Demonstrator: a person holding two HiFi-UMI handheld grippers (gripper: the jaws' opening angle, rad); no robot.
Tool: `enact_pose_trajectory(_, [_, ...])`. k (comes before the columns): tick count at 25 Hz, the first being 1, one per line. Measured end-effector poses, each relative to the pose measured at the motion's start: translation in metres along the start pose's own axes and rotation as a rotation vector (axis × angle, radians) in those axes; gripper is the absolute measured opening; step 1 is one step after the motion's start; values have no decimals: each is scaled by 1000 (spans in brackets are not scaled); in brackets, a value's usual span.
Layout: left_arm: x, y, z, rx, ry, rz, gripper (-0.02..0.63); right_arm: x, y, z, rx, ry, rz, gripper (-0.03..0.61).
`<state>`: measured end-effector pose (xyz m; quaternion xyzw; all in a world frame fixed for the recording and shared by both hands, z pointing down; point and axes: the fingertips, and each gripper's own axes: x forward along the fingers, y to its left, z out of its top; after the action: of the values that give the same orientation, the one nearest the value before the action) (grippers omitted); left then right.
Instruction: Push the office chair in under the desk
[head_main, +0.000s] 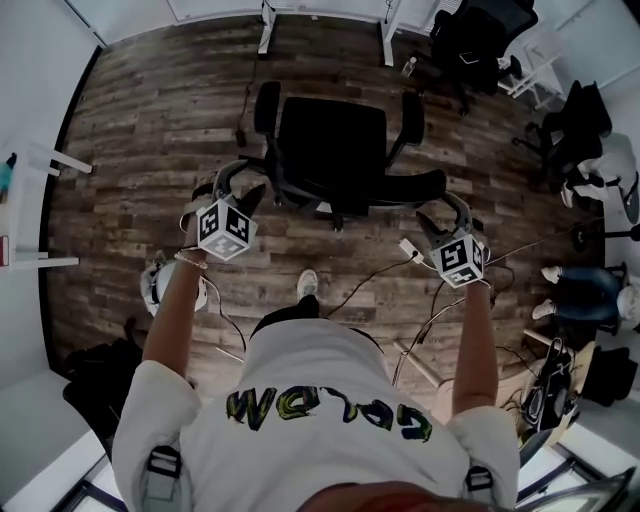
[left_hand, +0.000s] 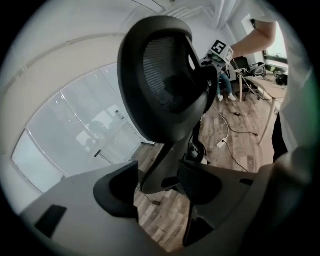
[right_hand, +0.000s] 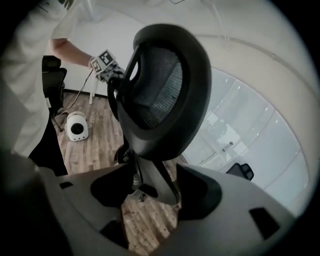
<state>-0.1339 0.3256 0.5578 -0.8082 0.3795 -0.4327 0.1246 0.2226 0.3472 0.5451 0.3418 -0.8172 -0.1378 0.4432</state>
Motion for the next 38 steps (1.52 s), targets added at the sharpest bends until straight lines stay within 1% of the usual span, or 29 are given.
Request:
enact_pose_trajectory(3, [18,2,-12,49,42,-14,259,27,2,-10,-29,37,32,276])
enact_pose_trajectory(7, [38,0,-18,99,70,-21,258,48,3,-14,-29,52,33,275])
enact_pose_trajectory(8, [43,-1,-20,116,78,-19,253,51,3,-14,-27,54,30,269])
enact_pose_trajectory(9, [46,-1,-22,132,83,-15,229,54,3,-13,-23,55,23,260])
enact_pose_trajectory(10, [49,0,-23,146,87,-15,227,56,2,-12,-22,55,15,229])
enact_pose_trajectory(12, [52,1,-23,160,93,-27,224,58,-1,-12,-30,55,5,223])
enact_pose_trajectory(16, [57,5,-20,165,101,-50,218,62,-6,-13,-38,64,8,216])
enact_pose_trajectory(20, [68,13,-19,163,101,-33,218,70,-15,-14,-35,81,4,215])
enact_pose_trajectory(26, [90,36,-17,149,119,-7,219,94,-37,-10,-35,103,-5,213])
enact_pose_trajectory(38, [143,80,-3,132,138,8,219,141,-91,-9,-42,93,-11,215])
